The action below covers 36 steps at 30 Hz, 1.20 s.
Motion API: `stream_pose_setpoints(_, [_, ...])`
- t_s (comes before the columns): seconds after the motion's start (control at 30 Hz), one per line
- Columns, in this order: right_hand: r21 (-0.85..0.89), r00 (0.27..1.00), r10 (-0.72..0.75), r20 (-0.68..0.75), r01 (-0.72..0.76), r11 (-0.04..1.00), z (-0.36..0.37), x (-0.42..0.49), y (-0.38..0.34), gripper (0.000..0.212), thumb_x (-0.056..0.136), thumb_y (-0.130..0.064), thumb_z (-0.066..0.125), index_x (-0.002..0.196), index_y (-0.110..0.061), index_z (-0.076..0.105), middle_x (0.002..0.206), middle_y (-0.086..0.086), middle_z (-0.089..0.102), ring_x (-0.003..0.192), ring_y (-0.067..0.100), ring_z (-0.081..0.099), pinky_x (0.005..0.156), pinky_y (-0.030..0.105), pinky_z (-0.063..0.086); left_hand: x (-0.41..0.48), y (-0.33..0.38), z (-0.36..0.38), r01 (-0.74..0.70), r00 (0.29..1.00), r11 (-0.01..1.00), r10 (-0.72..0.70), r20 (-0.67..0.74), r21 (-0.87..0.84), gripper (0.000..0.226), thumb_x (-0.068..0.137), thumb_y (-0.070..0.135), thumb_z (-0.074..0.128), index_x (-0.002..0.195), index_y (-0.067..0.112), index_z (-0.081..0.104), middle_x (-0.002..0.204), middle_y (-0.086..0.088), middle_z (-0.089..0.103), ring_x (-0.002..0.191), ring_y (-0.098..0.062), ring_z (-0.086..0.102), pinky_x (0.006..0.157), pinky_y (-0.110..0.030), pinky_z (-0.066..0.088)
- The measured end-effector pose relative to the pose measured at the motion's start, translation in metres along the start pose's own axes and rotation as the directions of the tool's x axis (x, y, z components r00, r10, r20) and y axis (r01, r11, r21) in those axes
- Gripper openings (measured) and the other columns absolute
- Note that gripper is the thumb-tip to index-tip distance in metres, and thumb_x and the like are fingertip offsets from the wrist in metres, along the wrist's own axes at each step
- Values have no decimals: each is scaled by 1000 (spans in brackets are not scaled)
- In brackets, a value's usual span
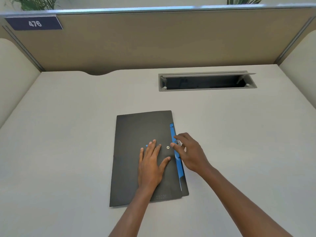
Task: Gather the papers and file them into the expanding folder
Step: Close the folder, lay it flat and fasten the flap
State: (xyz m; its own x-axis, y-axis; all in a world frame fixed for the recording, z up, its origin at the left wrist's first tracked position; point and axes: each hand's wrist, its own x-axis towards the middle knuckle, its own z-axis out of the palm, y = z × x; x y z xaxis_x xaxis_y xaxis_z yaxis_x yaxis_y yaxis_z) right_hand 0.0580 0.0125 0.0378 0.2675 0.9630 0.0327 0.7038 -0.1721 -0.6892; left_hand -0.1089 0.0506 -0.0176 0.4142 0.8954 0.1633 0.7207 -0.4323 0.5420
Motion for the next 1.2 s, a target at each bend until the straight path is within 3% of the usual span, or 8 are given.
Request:
stream_pose_setpoints(0.1, [97, 999, -37, -10, 38, 995, 2, -1, 1, 24, 100, -23, 50, 115, -10, 64, 109, 3, 63, 96, 13, 59, 86, 33, 51, 0, 2, 2, -5, 1000, 1000, 5, 4, 1, 60, 91, 55, 50, 138, 18, 48, 154, 2, 34, 144, -9, 24, 119, -31, 3])
stream_pose_setpoints(0.3, [4, 1000, 16, -14, -16, 1000, -2, 2, 16, 19, 93, -11, 60, 110, -7, 68, 104, 7, 63, 93, 18, 60, 85, 26, 48, -3, 26, 15, -18, 999, 1000, 18, 37, 7, 62, 92, 56, 44, 139, 17, 46, 155, 1, 32, 145, -10, 21, 120, -33, 3])
stream_pose_setpoints(0.77, [-60, 985, 170, -14, -170, 984, -3, 12, 22, 17, 88, -16, 69, 102, -8, 71, 98, 5, 61, 80, 11, 53, 76, 20, 41, -4, 36, 20, 5, 999, 1000, -5, 35, 9, 61, 92, 56, 45, 139, 19, 46, 155, 2, 32, 145, -8, 20, 120, -33, 1])
stream_pose_setpoints(0.93, [-41, 965, 263, 1, -263, 964, -8, 21, 18, 9, 84, -16, 73, 89, -8, 73, 88, 2, 65, 74, 9, 54, 72, 22, 43, 0, 31, 19, -21, 999, 1000, 21, 29, -3, 60, 90, 55, 51, 137, 18, 49, 154, 3, 35, 144, -8, 23, 120, -34, 4])
stream_pose_setpoints(1.2, [-46, 935, 352, 44, -350, 936, -10, 28, 14, 9, 86, -14, 72, 90, -6, 71, 94, 9, 71, 84, 18, 62, 72, 25, 46, -1, 33, 18, -10, 1000, 1000, 10, 25, 2, 60, 91, 56, 49, 137, 18, 49, 154, 2, 35, 144, -9, 23, 120, -35, 5])
